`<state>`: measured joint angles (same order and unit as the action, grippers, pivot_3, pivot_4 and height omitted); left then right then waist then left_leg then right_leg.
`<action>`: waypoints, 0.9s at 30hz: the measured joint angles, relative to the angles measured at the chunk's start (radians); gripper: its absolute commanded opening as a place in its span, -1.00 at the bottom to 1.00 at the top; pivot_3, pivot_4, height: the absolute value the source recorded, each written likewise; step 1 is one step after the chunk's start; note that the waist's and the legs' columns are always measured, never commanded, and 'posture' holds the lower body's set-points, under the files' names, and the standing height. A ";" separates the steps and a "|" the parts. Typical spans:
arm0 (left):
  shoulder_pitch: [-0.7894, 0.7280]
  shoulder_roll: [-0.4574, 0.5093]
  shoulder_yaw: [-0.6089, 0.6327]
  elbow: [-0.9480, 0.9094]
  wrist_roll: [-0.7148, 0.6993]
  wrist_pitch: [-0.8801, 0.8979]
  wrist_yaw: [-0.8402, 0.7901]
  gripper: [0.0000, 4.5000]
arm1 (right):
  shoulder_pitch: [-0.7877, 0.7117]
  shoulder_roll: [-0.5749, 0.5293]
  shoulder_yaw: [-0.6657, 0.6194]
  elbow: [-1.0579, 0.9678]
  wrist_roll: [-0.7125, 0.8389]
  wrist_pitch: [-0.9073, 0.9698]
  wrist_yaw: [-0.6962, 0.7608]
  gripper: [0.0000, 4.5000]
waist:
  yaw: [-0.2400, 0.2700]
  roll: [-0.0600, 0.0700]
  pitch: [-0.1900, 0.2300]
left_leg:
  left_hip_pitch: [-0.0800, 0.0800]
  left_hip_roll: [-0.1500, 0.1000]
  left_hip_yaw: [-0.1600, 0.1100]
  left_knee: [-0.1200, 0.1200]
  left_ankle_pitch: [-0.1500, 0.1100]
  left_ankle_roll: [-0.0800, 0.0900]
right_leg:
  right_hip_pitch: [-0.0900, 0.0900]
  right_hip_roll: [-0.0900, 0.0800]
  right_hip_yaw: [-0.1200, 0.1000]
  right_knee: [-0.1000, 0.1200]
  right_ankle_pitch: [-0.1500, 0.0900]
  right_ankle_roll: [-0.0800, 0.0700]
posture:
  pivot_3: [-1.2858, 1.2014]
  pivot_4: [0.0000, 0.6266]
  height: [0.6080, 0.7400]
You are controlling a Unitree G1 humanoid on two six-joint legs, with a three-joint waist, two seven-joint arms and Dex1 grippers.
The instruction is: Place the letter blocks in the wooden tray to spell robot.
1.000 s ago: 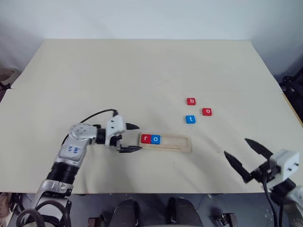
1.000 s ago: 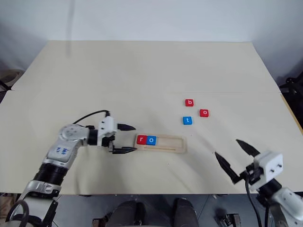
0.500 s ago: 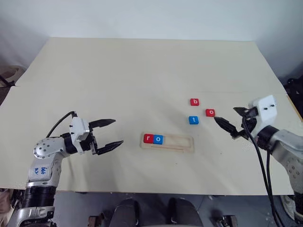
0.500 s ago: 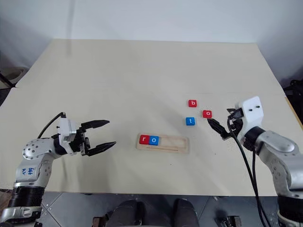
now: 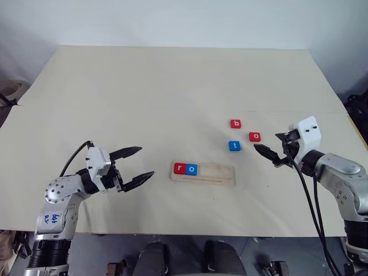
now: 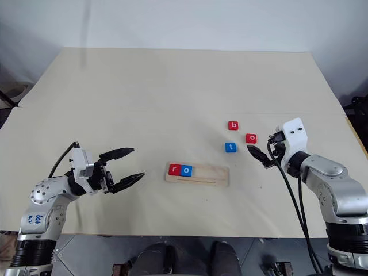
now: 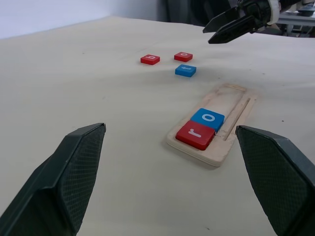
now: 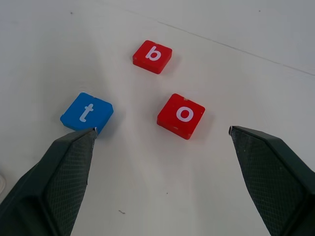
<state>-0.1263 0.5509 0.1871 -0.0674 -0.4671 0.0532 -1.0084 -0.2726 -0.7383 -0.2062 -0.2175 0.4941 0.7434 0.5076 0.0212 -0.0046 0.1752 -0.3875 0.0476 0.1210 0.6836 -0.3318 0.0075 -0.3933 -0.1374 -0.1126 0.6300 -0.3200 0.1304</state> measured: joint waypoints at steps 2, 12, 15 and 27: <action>-0.007 0.000 0.000 0.002 0.000 0.000 0.000 1.00 | 0.007 0.000 0.000 -0.016 0.000 0.000 0.001 1.00 | 0.000 0.000 0.000 | 0.000 0.000 0.000 0.000 0.000 0.000 | 0.000 0.000 0.000 0.000 0.000 0.000 | 0.03 -0.52 1.00; -0.061 0.002 -0.010 0.007 0.000 0.002 -0.032 1.00 | -0.010 0.025 -0.001 -0.056 0.006 0.074 -0.033 1.00 | -0.001 0.000 0.000 | 0.000 0.000 0.000 0.000 0.000 0.000 | 0.000 0.000 0.000 0.000 0.000 0.000 | 0.03 -0.52 1.00; -0.065 0.002 -0.016 0.007 -0.002 0.009 -0.046 1.00 | -0.079 0.070 0.006 -0.056 0.015 0.132 -0.070 1.00 | -0.008 0.000 0.000 | 0.000 0.001 0.000 0.000 0.000 0.000 | 0.000 0.001 0.000 0.000 0.000 0.000 | 0.03 -0.52 1.00; -0.058 0.008 -0.049 -0.029 -0.002 0.010 -0.066 1.00 | -0.435 0.360 0.164 0.333 -0.168 0.136 -0.291 1.00 | -0.028 0.000 0.000 | -0.003 0.001 0.003 -0.001 0.001 -0.001 | -0.003 0.001 -0.001 0.000 0.000 0.000 | 0.03 -0.52 1.00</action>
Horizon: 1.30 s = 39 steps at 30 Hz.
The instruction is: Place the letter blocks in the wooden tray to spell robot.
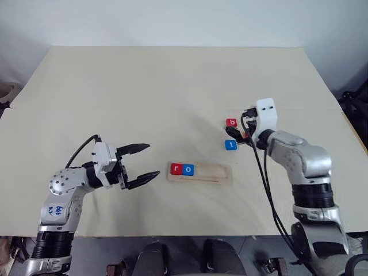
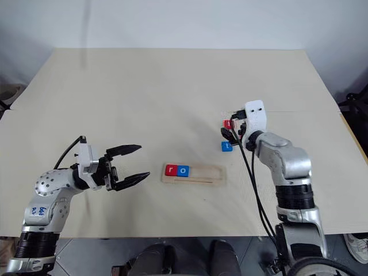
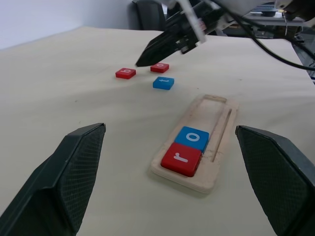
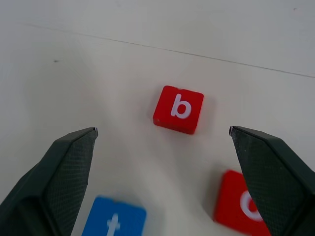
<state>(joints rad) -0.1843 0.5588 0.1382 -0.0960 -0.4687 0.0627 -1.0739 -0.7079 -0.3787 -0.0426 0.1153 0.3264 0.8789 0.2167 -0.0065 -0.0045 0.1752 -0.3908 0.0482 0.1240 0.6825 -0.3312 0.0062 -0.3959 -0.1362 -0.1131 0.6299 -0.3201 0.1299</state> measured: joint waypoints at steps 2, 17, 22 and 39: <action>0.004 0.005 -0.002 -0.024 -0.001 0.000 -0.005 1.00 | -0.026 0.030 0.003 0.070 -0.031 -0.042 -0.018 1.00 | -0.001 0.000 0.000 | 0.000 0.000 0.000 0.000 0.000 0.000 | 0.000 0.000 0.000 0.000 0.000 0.000 | 0.03 -0.52 1.00; 0.032 0.011 -0.002 -0.052 0.000 0.004 0.025 1.00 | -0.091 0.148 -0.004 0.288 -0.149 -0.234 -0.081 -0.33 | -0.025 0.000 0.000 | 0.000 0.001 -0.001 0.000 0.000 -0.001 | 0.000 0.000 0.000 0.001 0.000 0.000 | 0.03 -0.52 1.00; 0.032 0.009 -0.003 -0.052 0.001 0.004 0.032 1.00 | -0.090 0.149 -0.005 0.274 -0.149 -0.235 -0.061 -0.33 | -0.025 0.000 0.000 | 0.000 0.001 -0.001 -0.001 0.000 -0.001 | -0.001 0.000 0.001 0.001 0.000 0.000 | 0.03 -0.52 1.00; -0.091 -0.014 -0.069 0.114 0.009 -0.050 -0.027 1.00 | 0.458 0.036 -0.171 -0.736 0.026 0.324 -0.009 -0.33 | -0.020 0.000 0.000 | 0.000 0.001 -0.004 -0.002 0.000 -0.001 | -0.001 0.001 0.002 0.000 0.000 0.000 | 0.03 -0.52 1.00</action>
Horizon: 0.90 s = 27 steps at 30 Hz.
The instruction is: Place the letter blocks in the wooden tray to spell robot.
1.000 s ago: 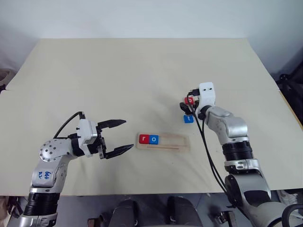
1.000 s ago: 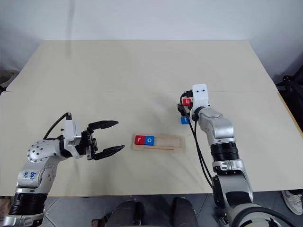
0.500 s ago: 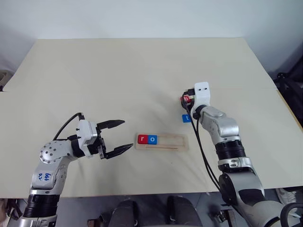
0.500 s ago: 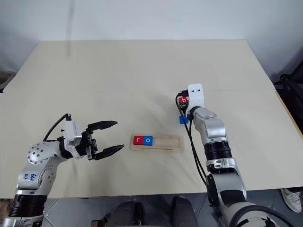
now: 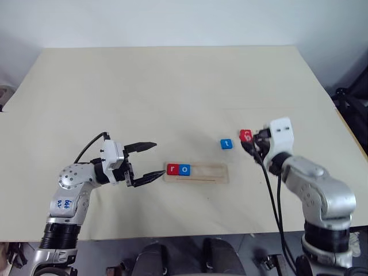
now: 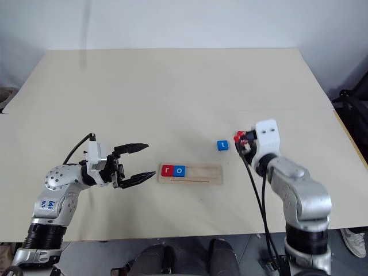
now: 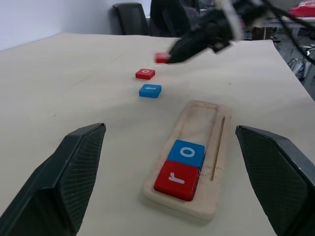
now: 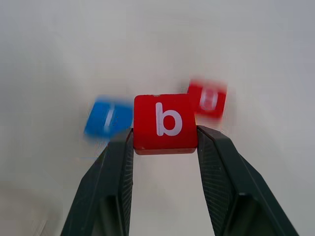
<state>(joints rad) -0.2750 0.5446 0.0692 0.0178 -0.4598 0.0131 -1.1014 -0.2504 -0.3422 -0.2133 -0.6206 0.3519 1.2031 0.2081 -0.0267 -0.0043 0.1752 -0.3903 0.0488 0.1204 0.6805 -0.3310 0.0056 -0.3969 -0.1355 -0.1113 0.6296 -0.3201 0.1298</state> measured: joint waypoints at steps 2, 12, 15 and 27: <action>-0.004 0.000 -0.005 0.010 0.000 -0.004 -0.013 1.00 | 0.072 0.017 -0.002 -0.057 0.002 0.018 -0.021 -0.33 | 0.001 0.000 0.000 | 0.000 0.000 0.000 0.000 0.000 0.000 | 0.000 0.000 0.000 0.000 0.000 0.000 | 0.03 -0.52 1.00; -0.029 0.002 -0.009 0.041 0.003 -0.021 -0.028 1.00 | 0.158 0.111 -0.003 -0.100 0.028 0.044 -0.051 0.54 | 0.001 0.000 0.000 | 0.000 0.000 -0.001 0.000 0.000 0.000 | 0.000 0.000 0.001 0.000 0.000 0.000 | 0.03 -0.52 1.00; -0.018 0.007 -0.006 0.040 0.003 -0.022 -0.023 1.00 | 0.153 0.017 -0.011 -0.075 0.060 0.038 0.027 0.98 | 0.002 0.000 0.000 | 0.000 0.000 -0.001 0.000 0.000 0.001 | 0.000 0.000 0.001 -0.001 0.000 0.000 | 0.03 -0.52 1.00; 0.066 0.022 0.026 -0.019 0.002 -0.022 0.010 1.00 | 0.146 -0.519 0.010 0.407 0.039 -0.713 0.805 0.99 | 0.004 -0.001 0.000 | 0.003 -0.001 0.000 0.000 -0.001 0.002 | 0.003 0.000 0.001 -0.002 0.000 0.001 | 0.03 -0.52 1.00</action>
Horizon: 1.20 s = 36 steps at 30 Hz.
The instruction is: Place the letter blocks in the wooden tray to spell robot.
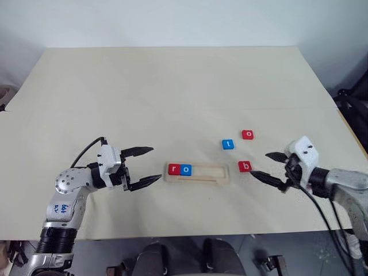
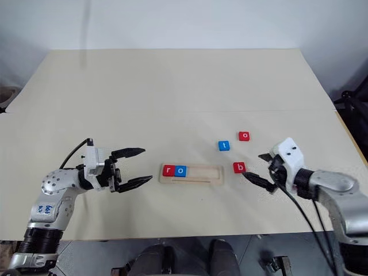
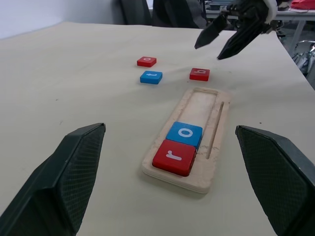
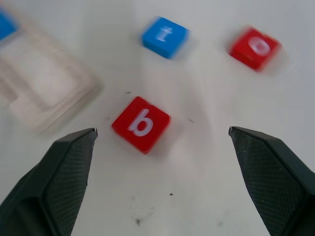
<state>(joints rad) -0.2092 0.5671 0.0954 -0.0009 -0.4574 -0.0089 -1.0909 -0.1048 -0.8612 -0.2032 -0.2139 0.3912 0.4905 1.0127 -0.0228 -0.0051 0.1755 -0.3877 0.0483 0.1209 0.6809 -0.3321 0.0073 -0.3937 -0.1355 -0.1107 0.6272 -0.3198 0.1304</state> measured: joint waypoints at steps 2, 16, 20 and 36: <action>0.018 0.003 0.004 -0.025 -0.002 0.000 -0.001 1.00 | -0.028 -0.026 0.043 0.123 -0.027 -0.185 0.141 0.99 | -0.001 0.000 0.000 | 0.001 0.000 0.000 0.000 0.000 0.000 | 0.001 0.000 0.000 0.000 0.000 0.000 | 0.03 -0.52 1.00; 0.069 0.046 0.014 -0.110 -0.008 0.001 -0.033 1.00 | -0.460 0.007 0.243 0.760 -0.169 -0.633 0.499 0.99 | -0.001 0.000 0.000 | 0.001 0.001 0.000 0.002 0.000 -0.001 | 0.001 -0.001 0.000 0.001 0.000 0.000 | 0.03 -0.52 1.00; 0.078 0.046 0.009 -0.118 -0.008 0.012 -0.029 1.00 | -0.497 0.059 0.306 0.812 -0.207 -0.650 0.504 0.92 | 0.000 0.000 0.000 | 0.001 0.000 0.000 0.002 0.000 -0.001 | 0.001 -0.001 -0.001 0.001 0.000 0.000 | 0.03 -0.52 1.00; 0.073 0.041 0.001 -0.141 -0.008 0.022 -0.016 1.00 | -0.517 0.120 0.314 0.735 -0.176 -0.497 0.496 -0.35 | -0.002 0.001 0.000 | 0.001 0.001 -0.001 0.002 0.000 -0.001 | 0.001 -0.001 0.000 0.002 0.000 0.000 | 0.03 -0.52 1.00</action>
<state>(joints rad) -0.1361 0.6081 0.0961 -0.1416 -0.4651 0.0128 -1.1066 -0.6217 -0.7411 0.1111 0.5214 0.2150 -0.0066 1.5085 -0.0250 -0.0046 0.1758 -0.3868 0.0490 0.1198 0.6834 -0.3316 0.0065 -0.3928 -0.1362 -0.1112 0.6293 -0.3198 0.1304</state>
